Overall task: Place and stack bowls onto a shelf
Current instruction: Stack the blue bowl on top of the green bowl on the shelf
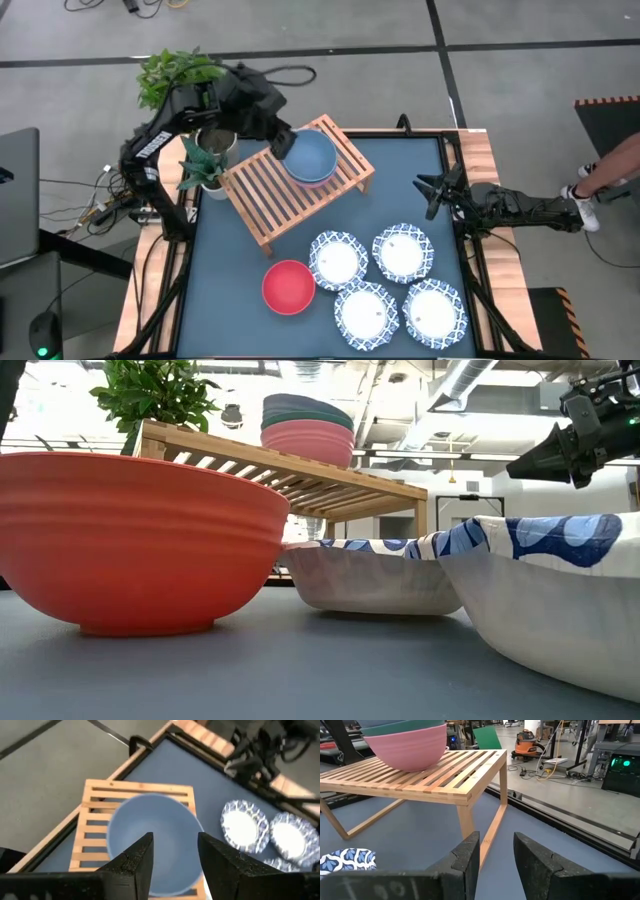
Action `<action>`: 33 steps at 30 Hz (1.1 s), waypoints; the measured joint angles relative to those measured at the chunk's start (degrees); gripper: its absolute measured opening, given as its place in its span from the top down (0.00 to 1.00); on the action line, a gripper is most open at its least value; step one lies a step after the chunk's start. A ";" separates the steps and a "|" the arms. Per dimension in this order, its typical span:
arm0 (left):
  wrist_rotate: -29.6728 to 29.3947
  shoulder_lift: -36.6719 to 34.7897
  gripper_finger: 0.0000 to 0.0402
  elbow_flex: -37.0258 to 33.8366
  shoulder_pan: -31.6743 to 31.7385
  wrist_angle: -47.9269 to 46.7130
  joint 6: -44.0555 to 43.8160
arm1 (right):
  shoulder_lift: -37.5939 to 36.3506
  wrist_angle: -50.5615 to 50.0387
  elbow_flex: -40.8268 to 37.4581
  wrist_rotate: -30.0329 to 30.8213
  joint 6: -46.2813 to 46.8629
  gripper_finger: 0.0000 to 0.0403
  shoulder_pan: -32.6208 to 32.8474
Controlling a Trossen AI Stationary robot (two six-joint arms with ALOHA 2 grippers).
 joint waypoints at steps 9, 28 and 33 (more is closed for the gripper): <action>-0.66 -2.23 0.66 -5.33 -3.78 1.31 0.22 | 0.00 -0.14 0.00 0.02 0.00 0.64 -0.02; -9.56 -11.18 0.66 -7.74 -14.54 6.78 8.71 | 0.00 -0.38 0.00 0.11 1.36 0.64 0.00; -9.95 -15.94 0.66 -23.16 -14.26 18.63 9.16 | 0.00 -0.39 -0.02 0.13 1.38 0.64 0.00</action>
